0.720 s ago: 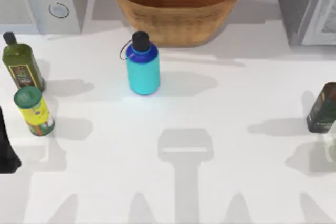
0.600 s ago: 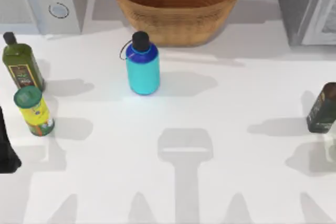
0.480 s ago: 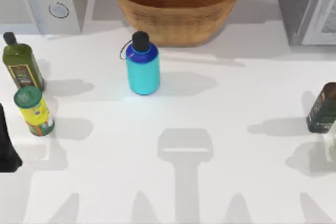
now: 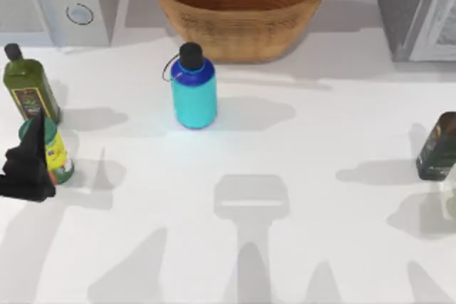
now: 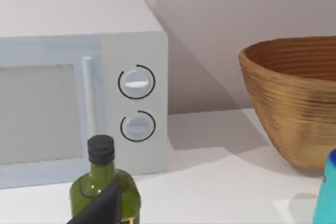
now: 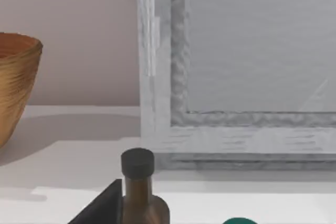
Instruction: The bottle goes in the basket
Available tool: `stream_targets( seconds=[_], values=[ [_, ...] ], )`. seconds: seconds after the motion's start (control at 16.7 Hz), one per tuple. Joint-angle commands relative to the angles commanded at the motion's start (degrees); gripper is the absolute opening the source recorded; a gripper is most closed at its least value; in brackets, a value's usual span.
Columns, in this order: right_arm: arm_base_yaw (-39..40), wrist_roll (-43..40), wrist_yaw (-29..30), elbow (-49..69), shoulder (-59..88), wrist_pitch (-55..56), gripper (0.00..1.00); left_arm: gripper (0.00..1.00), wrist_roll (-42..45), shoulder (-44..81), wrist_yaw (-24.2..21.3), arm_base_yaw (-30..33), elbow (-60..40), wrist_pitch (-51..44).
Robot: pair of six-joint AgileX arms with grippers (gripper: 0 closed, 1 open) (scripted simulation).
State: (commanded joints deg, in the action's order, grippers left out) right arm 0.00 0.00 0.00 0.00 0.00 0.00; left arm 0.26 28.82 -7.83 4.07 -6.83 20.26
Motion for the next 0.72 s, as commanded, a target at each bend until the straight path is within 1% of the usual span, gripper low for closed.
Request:
stream_targets(
  seconds=[0.72],
  values=[
    [0.00,0.00,0.00,0.00,0.00,0.00,1.00,1.00,0.08,68.76,-18.02,7.50,-16.74,48.73]
  ],
)
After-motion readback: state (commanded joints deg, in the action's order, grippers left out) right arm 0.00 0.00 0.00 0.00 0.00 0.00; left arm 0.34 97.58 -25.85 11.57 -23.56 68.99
